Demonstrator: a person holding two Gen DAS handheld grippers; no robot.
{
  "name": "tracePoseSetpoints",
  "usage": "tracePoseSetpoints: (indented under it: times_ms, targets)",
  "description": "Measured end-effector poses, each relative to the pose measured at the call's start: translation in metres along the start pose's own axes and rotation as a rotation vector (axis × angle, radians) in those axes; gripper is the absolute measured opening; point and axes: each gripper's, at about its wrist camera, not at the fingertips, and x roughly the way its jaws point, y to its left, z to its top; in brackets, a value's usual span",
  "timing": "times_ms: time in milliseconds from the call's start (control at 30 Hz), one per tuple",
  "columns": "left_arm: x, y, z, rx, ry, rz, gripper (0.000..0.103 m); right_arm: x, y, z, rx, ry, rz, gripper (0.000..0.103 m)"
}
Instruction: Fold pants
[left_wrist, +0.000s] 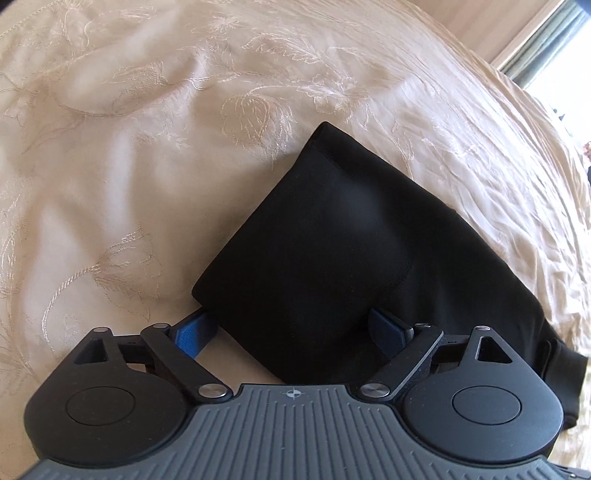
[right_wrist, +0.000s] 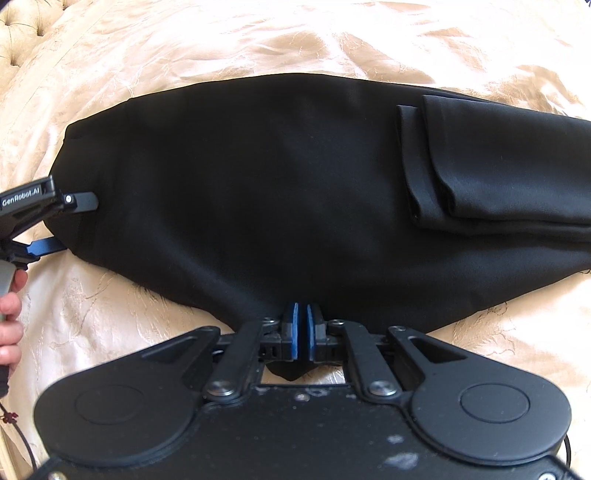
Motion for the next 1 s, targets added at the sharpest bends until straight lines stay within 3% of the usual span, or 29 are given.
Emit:
tracePoseSetpoints:
  times_ms: [67,133,200,267,433,700,867,1000]
  targets:
    - [0.0,-0.007,0.0,0.018,-0.01,0.029,0.086,0.0,-0.001,0.0,-0.002,-0.003,0.0,0.007]
    - [-0.003,-0.015,-0.001,0.057,-0.027,0.045,0.072,-0.003,0.0,-0.001,-0.001,-0.007,0.001,0.007]
    - [-0.009,-0.022,-0.001,0.099,-0.032,0.014,0.044,-0.007,0.0,-0.001,0.002,-0.011,0.002,0.007]
    - [-0.016,-0.032,0.001,0.137,-0.033,-0.017,0.029,-0.017,0.002,-0.002,0.003,-0.037,-0.012,0.008]
    - [-0.042,-0.06,0.001,0.236,-0.098,0.03,0.027,-0.036,0.011,-0.014,-0.027,-0.108,-0.052,0.01]
    - [-0.084,-0.089,0.005,0.279,-0.174,0.004,0.027,-0.004,0.013,-0.018,-0.084,0.013,-0.061,0.008]
    - [-0.104,-0.121,-0.005,0.32,-0.228,0.026,0.027,-0.008,0.007,-0.017,-0.101,0.018,0.0,0.007]
    - [-0.126,-0.157,-0.016,0.373,-0.289,0.057,0.027,-0.028,-0.022,-0.021,-0.028,-0.024,0.099,0.007]
